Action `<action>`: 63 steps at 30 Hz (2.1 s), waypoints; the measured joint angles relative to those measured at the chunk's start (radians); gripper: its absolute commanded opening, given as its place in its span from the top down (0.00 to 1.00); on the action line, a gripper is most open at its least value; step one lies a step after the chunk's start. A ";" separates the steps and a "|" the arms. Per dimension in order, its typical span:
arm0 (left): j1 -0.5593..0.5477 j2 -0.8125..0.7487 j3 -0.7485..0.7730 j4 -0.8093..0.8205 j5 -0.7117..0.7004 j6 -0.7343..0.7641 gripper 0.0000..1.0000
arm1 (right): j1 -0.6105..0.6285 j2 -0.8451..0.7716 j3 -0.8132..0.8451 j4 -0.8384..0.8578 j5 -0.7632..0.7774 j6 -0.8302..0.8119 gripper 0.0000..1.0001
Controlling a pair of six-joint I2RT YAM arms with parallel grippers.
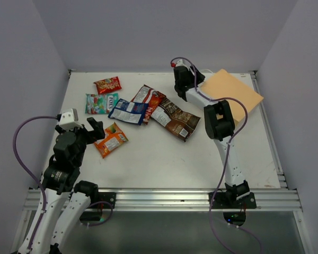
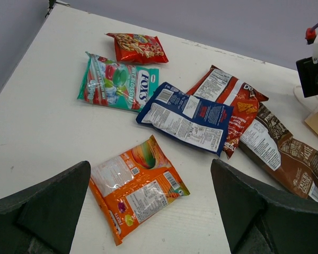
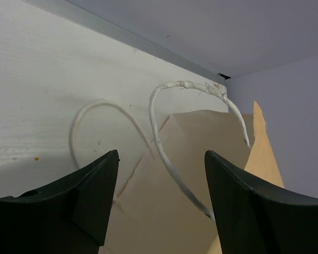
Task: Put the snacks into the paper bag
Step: Adjust the paper bag at the center of the board.
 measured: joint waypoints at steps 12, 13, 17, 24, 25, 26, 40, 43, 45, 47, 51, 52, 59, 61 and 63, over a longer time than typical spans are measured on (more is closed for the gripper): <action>0.000 0.010 0.000 0.003 0.001 0.000 0.00 | 0.003 0.051 0.028 0.111 0.030 -0.145 0.54; 0.000 0.010 0.000 0.003 0.001 0.000 0.00 | 0.003 0.051 0.031 0.116 0.031 -0.150 0.59; 0.000 0.010 0.000 0.006 0.001 0.000 0.00 | 0.003 0.051 0.036 0.146 0.045 -0.175 0.75; 0.000 0.010 0.000 0.006 0.002 0.000 0.00 | 0.003 0.051 0.029 0.187 0.055 -0.200 1.00; 0.000 0.010 0.000 0.006 0.002 0.000 0.00 | 0.003 0.048 0.021 0.193 0.054 -0.199 1.00; 0.000 0.010 0.000 0.006 0.002 0.000 0.00 | 0.003 0.044 0.007 0.196 0.054 -0.197 1.00; 0.001 0.006 0.000 0.007 0.004 0.000 0.00 | 0.003 -0.284 -0.190 0.201 0.009 -0.112 1.00; 0.001 0.006 0.000 0.006 0.005 0.000 0.00 | 0.003 -0.381 -0.219 0.208 -0.008 -0.082 1.00; 0.001 0.005 0.000 0.006 0.005 0.000 0.00 | 0.003 -0.433 -0.241 0.214 -0.010 -0.065 1.00; 0.001 0.003 0.000 0.006 0.005 0.000 0.00 | 0.003 -0.479 -0.274 0.222 -0.012 -0.048 1.00; 0.001 -0.002 0.000 0.007 0.006 0.000 0.00 | 0.003 -0.573 -0.375 0.230 -0.027 0.013 1.00; 0.001 -0.003 0.000 0.006 0.006 0.000 0.00 | 0.003 -0.598 -0.407 0.231 -0.034 0.034 1.00; 0.004 -0.004 0.000 0.007 0.016 0.000 0.00 | 0.003 -0.827 -0.642 0.173 -0.077 0.247 1.00; 0.006 -0.004 0.000 0.007 0.021 0.000 0.00 | 0.003 -0.900 -0.696 0.147 -0.098 0.315 1.00; 0.007 -0.004 0.000 0.007 0.025 0.000 0.00 | 0.003 -0.980 -0.745 0.119 -0.131 0.380 1.00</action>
